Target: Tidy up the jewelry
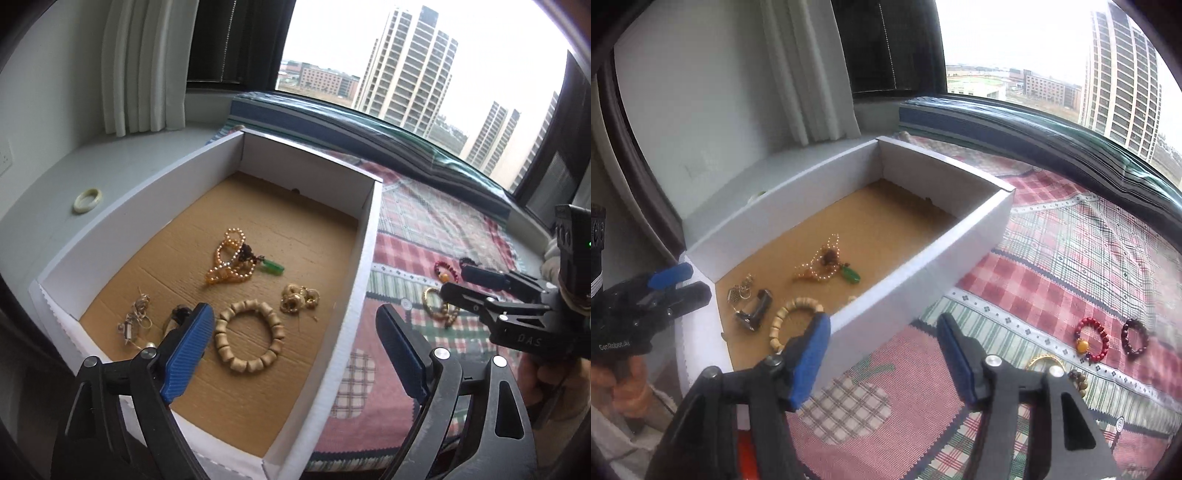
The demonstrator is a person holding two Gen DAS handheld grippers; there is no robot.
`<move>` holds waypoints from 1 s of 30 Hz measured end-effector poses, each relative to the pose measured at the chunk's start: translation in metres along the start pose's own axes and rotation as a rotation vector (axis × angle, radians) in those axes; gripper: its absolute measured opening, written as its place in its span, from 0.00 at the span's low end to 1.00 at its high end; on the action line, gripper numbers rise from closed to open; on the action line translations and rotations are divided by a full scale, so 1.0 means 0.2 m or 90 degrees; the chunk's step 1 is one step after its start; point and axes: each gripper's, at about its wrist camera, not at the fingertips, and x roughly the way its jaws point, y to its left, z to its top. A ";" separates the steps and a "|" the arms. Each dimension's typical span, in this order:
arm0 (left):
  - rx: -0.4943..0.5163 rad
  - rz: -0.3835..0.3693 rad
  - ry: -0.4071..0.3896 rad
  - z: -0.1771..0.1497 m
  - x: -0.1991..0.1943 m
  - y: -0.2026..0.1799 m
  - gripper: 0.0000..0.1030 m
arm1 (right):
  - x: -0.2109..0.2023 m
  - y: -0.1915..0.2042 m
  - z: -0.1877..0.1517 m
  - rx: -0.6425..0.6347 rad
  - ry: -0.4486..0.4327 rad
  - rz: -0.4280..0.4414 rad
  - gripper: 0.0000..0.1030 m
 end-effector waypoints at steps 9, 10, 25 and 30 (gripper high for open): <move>0.082 -0.088 0.052 -0.17 0.12 -0.50 0.88 | -0.27 -0.36 -0.42 0.047 0.002 -0.149 0.65; 0.089 -0.092 0.059 -0.19 0.15 -0.55 0.88 | -0.30 -0.39 -0.47 0.055 -0.002 -0.165 0.65; 0.179 -0.080 0.137 -0.60 0.38 -0.94 0.88 | -0.34 -0.75 -1.16 0.249 0.011 -0.294 0.65; 0.165 -0.066 0.137 -0.61 0.41 -0.92 0.88 | -0.36 -0.75 -1.19 0.264 -0.007 -0.323 0.65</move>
